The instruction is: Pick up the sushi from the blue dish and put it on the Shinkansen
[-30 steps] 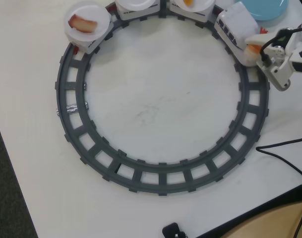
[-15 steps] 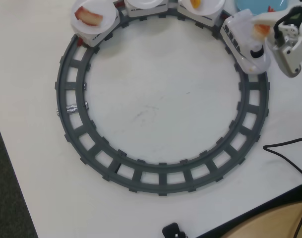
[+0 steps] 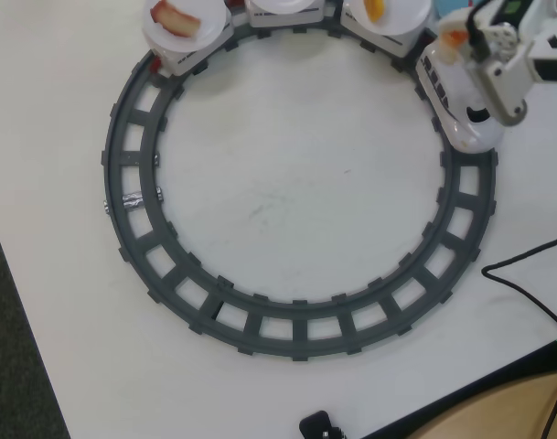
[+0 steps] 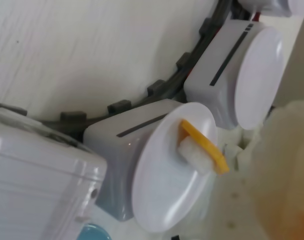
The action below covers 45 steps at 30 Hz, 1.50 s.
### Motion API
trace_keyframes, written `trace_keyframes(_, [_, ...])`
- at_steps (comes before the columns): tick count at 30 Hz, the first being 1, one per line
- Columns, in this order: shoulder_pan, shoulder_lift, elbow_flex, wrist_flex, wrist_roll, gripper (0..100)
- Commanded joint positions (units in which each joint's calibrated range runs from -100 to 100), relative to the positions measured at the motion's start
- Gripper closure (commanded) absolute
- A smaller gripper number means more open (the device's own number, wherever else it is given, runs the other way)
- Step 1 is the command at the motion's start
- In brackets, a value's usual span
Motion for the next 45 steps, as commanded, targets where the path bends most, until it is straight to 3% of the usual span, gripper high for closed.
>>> trace_keyframes(1, [0.0,7.0,-15.3,4.2,-0.3,98])
trace_keyframes(9, [2.0,22.8,-39.3,14.8,-0.3,98])
trace_keyframes(14, [5.5,31.7,-46.5,15.8,-0.3,98])
trace_keyframes(45, [8.8,38.9,-48.8,14.6,0.2,98])
